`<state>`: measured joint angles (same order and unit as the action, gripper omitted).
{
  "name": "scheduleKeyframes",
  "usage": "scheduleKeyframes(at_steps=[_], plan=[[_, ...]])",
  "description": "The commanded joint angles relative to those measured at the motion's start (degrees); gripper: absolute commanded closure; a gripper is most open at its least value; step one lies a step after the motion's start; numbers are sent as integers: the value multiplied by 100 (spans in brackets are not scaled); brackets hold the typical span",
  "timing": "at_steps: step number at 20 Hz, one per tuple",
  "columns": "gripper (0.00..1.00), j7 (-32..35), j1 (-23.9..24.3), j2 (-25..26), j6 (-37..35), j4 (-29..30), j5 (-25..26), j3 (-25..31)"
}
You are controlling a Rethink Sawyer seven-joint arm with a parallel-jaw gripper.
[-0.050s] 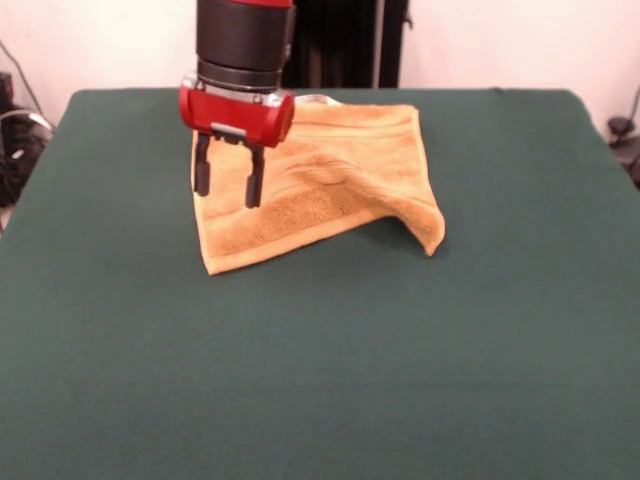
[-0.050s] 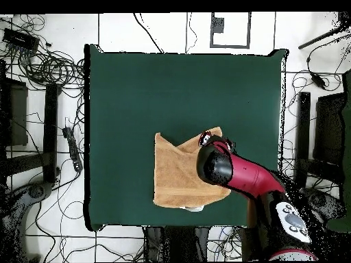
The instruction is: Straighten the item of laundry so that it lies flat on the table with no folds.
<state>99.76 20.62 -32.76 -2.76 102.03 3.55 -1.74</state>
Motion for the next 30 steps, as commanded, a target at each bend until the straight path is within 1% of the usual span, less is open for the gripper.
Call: scheduleKeyframes(at_steps=[1, 10, 20, 24, 30], plan=[[0, 979, -233, 418, -305, -136, -319, 620], [0, 1000, -240, 721, -131, -169, -287, 577], [0, 1012, -328, 1065, -91, -321, -310, 444], [0, 1000, -355, 1039, -154, -384, -325, 408], [0, 970, -337, 1139, -72, -436, -275, 416]])
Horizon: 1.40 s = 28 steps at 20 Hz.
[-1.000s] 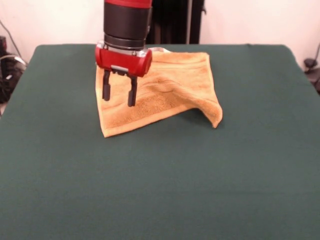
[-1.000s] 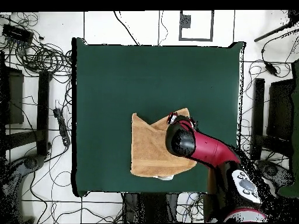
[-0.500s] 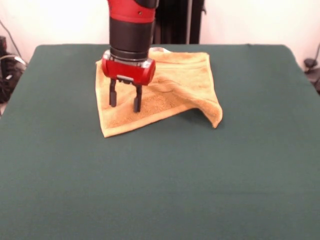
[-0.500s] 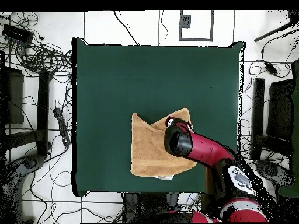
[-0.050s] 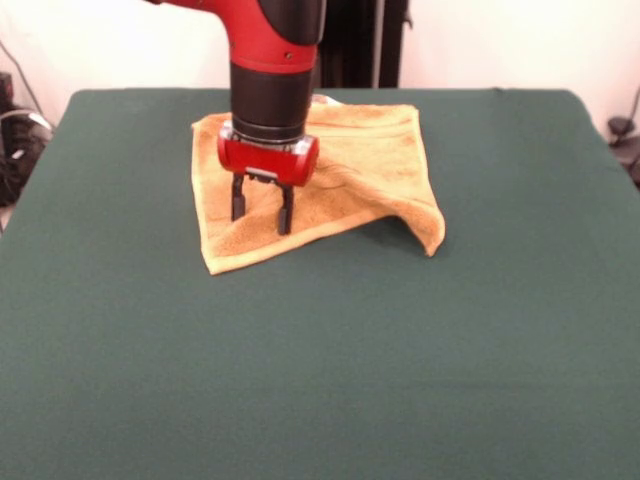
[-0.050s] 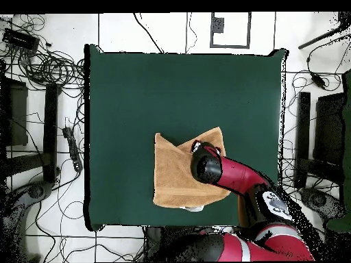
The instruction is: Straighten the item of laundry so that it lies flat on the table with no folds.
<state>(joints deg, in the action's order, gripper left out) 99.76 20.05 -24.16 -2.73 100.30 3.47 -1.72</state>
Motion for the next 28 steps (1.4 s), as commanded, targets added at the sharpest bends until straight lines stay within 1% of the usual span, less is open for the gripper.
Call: scheduleKeyframes(at_steps=[1, 6, 17, 18, 28], plan=[[0, 958, -261, 301, -50, -270, -248, 434], [0, 928, -224, 444, 42, -373, -214, 459], [0, 955, -232, 460, 113, -360, -206, 434], [100, 950, -231, 460, 108, -358, -203, 433], [100, 975, -233, 473, 145, -348, -204, 425]])
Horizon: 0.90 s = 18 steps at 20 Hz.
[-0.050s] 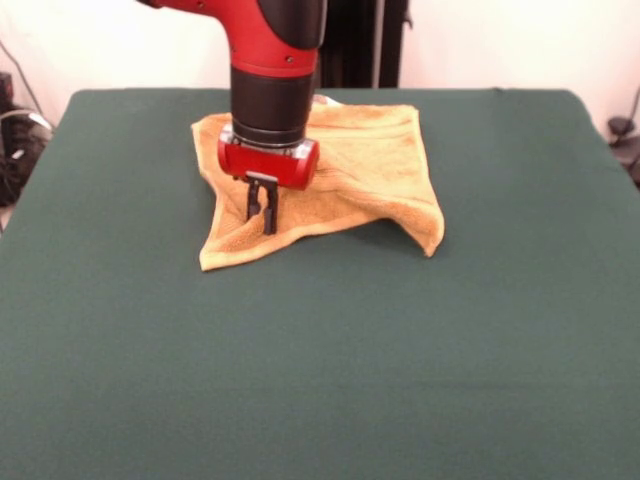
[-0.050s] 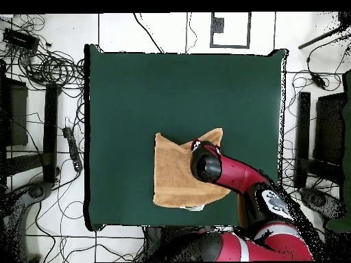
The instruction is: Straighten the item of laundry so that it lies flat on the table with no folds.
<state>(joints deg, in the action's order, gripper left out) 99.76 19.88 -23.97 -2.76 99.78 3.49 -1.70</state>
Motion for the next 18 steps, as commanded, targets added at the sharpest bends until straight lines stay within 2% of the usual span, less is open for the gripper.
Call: scheduleKeyframes(at_steps=[1, 7, 18], plan=[[100, 974, -213, 454, 151, -294, -203, 427], [100, 1029, -149, 507, 280, -380, -250, 514], [100, 471, 285, 598, 82, -881, 72, 887]])
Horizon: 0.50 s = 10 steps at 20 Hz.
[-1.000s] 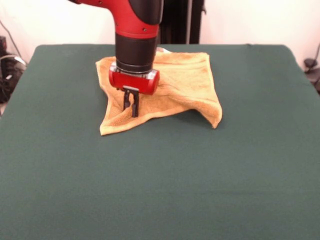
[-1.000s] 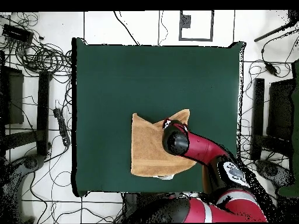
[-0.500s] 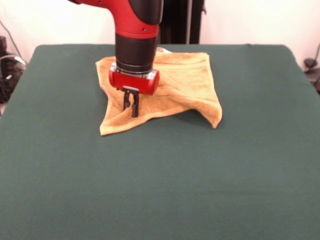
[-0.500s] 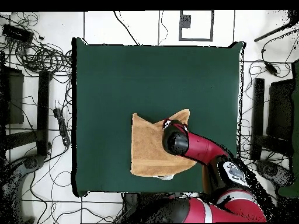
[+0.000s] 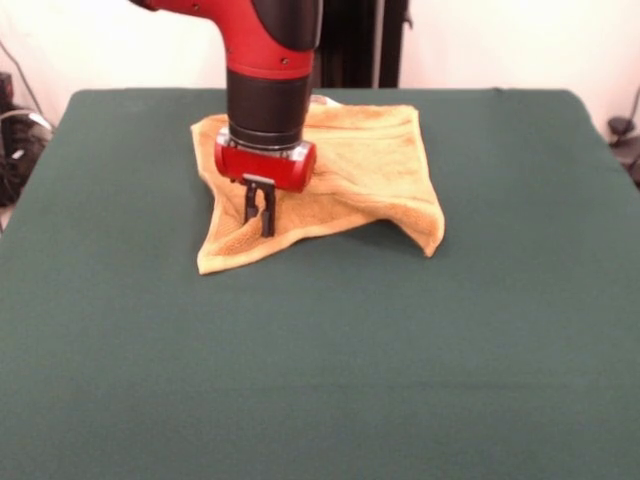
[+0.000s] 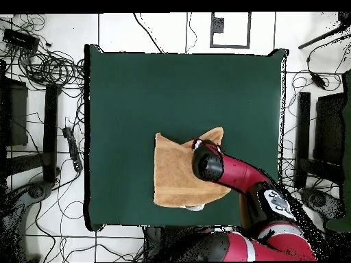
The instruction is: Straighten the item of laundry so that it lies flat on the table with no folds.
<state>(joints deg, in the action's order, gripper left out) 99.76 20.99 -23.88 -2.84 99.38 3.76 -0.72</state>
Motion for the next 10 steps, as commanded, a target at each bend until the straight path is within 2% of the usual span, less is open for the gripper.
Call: scheduleKeyframes(at_steps=[1, 10], plan=[[100, 429, 207, 594, 47, -888, 64, 811], [100, 313, 270, 577, -292, -1175, 163, 898]])
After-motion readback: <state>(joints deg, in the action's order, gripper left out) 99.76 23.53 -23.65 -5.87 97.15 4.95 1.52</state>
